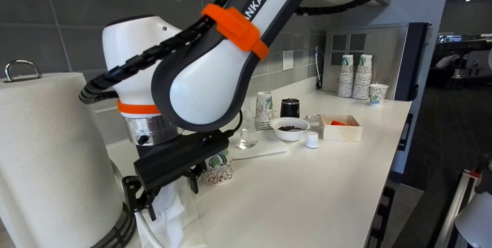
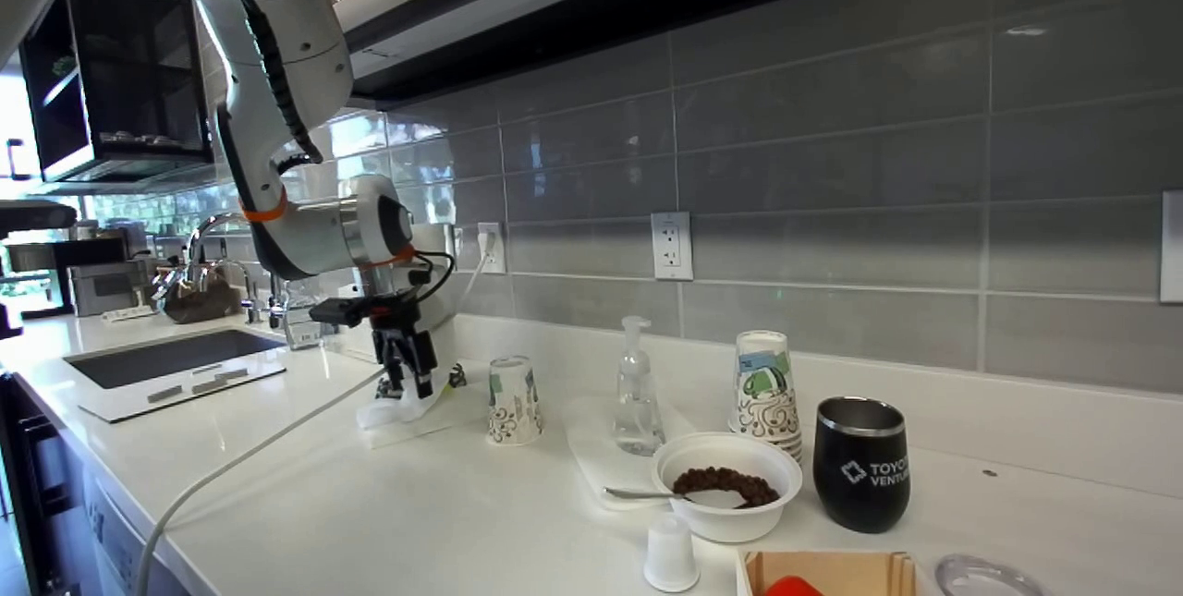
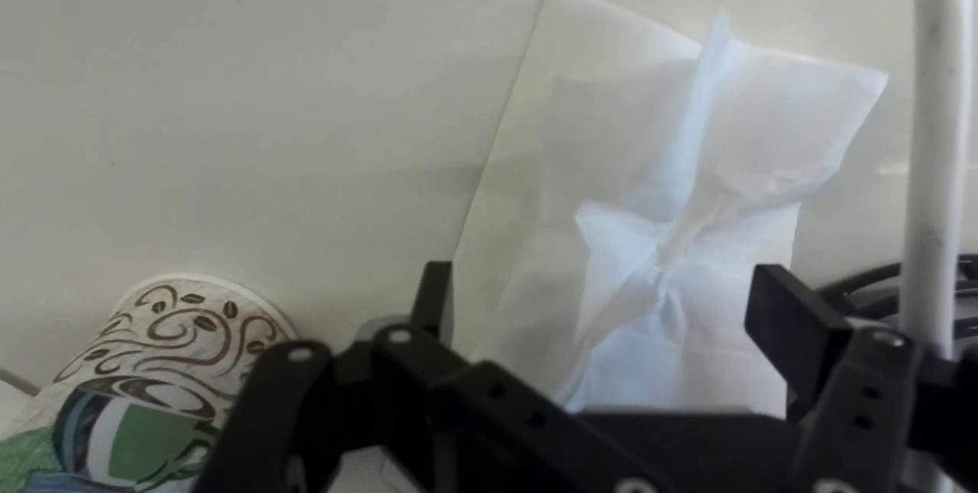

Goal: Use the napkin to wipe the table

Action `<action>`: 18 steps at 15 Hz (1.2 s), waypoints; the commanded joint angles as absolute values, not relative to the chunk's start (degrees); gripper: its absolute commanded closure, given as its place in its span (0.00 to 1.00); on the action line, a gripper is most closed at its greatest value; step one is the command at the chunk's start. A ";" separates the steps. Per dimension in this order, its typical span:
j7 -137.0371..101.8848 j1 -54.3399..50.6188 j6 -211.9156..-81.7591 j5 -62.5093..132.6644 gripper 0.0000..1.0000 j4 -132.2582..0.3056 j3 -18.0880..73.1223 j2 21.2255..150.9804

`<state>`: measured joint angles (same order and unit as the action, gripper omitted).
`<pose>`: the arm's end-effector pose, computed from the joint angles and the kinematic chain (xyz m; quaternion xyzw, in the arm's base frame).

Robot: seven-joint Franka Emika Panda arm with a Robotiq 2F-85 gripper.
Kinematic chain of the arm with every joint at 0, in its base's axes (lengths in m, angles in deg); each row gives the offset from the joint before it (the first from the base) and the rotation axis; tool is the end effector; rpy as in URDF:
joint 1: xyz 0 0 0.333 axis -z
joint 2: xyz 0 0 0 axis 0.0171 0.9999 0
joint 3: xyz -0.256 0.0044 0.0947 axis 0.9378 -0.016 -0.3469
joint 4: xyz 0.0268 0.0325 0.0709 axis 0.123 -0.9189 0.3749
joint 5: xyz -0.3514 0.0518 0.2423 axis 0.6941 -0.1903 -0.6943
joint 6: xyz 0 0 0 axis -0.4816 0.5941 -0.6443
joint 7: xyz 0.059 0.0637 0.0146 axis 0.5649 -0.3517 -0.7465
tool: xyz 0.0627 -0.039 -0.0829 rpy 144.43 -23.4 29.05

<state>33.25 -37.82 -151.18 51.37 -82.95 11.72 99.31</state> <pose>0.4203 0.4762 0.1602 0.9967 0.0535 0.0528 0.0299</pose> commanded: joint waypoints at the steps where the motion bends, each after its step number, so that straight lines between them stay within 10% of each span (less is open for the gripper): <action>1: 33.34 -40.60 -150.25 51.62 0.34 -78.79 14.26 102.41; 9: 33.29 -43.39 -149.99 51.30 0.96 -76.78 16.80 103.43; 18: 32.11 -41.89 -146.82 48.07 1.00 -78.00 16.73 99.64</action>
<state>33.24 -42.69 -149.87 50.43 -77.82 16.59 101.96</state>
